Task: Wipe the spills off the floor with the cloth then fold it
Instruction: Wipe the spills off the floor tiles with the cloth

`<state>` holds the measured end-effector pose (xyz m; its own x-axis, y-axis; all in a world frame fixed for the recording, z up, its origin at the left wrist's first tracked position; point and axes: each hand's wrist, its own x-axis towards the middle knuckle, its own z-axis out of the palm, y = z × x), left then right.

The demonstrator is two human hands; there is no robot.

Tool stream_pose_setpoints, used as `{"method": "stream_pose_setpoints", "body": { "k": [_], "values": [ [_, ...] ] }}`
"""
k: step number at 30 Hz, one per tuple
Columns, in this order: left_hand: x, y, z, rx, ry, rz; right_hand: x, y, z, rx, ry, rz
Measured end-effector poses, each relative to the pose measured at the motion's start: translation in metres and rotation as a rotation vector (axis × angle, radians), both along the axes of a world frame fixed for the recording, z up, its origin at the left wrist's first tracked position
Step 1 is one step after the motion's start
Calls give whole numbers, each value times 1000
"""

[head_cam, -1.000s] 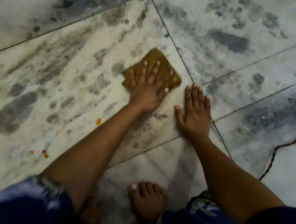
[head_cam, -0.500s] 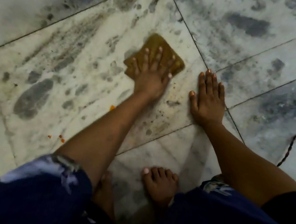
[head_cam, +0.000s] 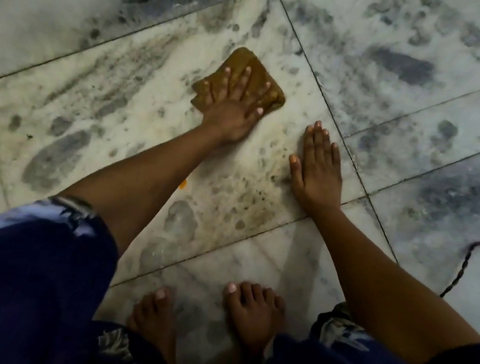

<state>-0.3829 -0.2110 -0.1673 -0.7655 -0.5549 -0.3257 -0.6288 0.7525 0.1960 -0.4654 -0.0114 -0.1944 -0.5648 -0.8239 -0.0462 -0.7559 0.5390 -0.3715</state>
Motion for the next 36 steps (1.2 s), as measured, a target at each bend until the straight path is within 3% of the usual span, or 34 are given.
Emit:
{"method": "stream_pose_setpoints", "body": {
  "k": [5, 8, 11, 13, 15, 18, 22, 24, 27, 30, 33, 36],
  "values": [
    [110, 61, -4, -9, -5, -388, 8, -17, 5, -27, -17, 52],
    [170, 44, -2, -6, -16, -547, 22, -28, 3, -10, -16, 128],
    [154, -12, 4, -100, -109, -313, 39, -35, -1, 38, -8, 240],
    [131, -56, 5, 19, -183, -86, 43, -35, -4, 59, 21, 297],
    [117, -72, 11, 103, -189, 2, 42, -35, -5, 53, 31, 308],
    [129, -27, 6, 98, -129, 7, 42, -36, -3, 44, 31, 306],
    [184, 83, -2, -47, 16, -204, 42, -38, -2, 39, 29, 303],
    [210, 98, -5, -81, 5, -248, 42, -38, -3, 38, 37, 305],
    [214, 63, -6, -59, -21, -222, 42, -37, -3, 45, 42, 307],
    [196, -9, -7, -58, -8, 59, 42, -37, -2, 70, 46, 319],
    [168, -66, 2, 72, -72, 301, 42, -37, -2, 80, 54, 321],
    [152, -36, 3, 57, -78, 234, 42, -37, -2, 74, 57, 323]
  ]
}}
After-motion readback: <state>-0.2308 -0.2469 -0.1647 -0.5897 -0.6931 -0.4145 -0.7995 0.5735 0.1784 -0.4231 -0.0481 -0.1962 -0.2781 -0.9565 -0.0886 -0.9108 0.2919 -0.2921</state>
